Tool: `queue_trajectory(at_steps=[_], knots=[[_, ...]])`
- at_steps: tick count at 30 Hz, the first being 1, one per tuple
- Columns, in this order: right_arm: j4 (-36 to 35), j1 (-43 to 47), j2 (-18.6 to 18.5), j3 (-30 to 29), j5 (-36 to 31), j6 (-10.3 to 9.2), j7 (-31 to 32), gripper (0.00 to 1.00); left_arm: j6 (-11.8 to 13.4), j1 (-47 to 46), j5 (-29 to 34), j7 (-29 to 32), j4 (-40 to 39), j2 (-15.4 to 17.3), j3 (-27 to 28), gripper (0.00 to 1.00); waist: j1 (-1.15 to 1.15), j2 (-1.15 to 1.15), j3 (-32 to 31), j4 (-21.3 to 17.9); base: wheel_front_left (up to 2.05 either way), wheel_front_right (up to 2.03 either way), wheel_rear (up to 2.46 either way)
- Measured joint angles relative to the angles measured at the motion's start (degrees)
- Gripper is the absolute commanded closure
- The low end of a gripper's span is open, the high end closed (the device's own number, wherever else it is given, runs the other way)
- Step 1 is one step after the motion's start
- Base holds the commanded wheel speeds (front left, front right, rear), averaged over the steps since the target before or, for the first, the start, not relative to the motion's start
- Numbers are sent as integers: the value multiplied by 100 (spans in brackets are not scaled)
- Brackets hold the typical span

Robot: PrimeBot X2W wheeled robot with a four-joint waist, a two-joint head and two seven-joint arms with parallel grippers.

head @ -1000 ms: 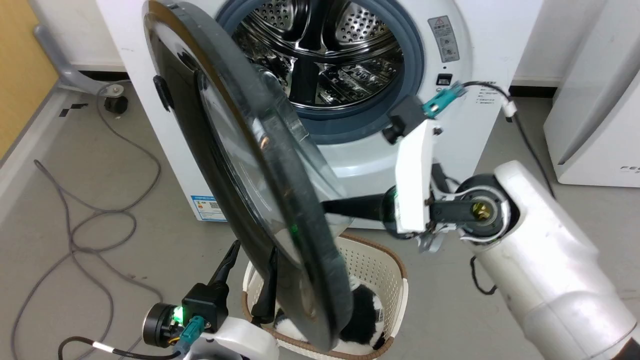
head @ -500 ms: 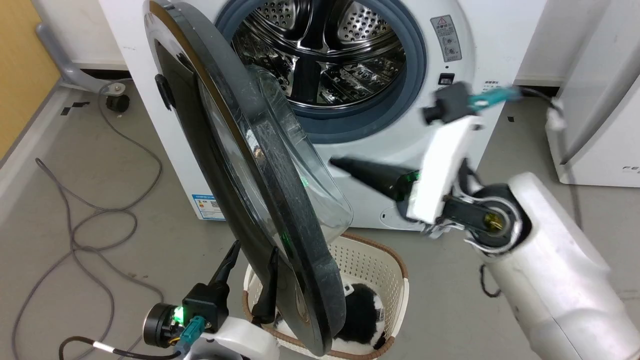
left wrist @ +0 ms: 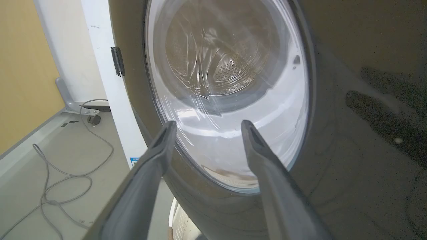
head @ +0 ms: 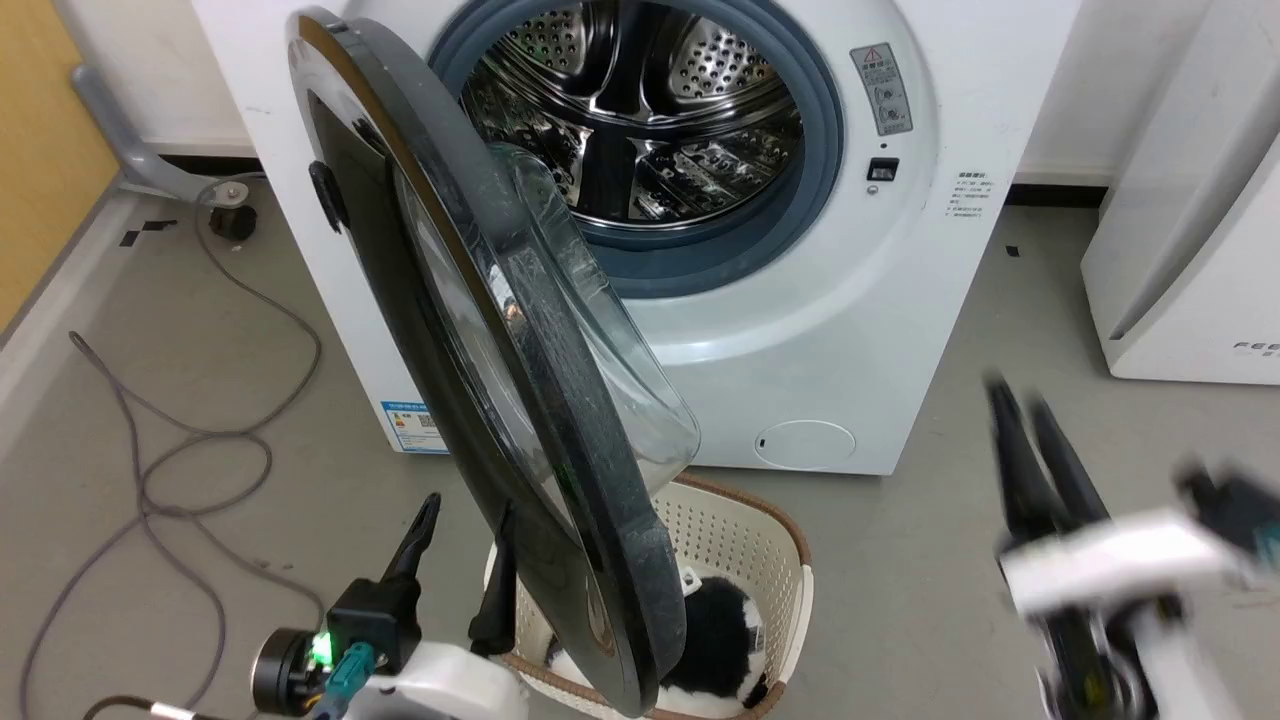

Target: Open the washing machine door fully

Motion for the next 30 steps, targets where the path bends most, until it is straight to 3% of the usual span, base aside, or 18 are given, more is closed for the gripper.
queue_trajectory(at_steps=[5,13,21,30], knots=[[-270,1232,256,-783,-766,1,-501,0,-23,143,52,0,-3,-1,89,0,0,0,-90,-31,0,0,0],[-1257,2305,425,-1931,-2908,1,-662,0,-97,253,102,0,12,-1,193,0,0,0,-155,-105,0,0,0],[-2159,2586,445,-1773,-4127,1,-543,0,-125,293,103,0,41,0,224,0,0,0,-133,-108,0,0,0],[-2386,2800,449,-1303,-4625,2,-94,0,-133,293,103,0,77,0,216,0,0,0,-98,-126,0,0,0]])
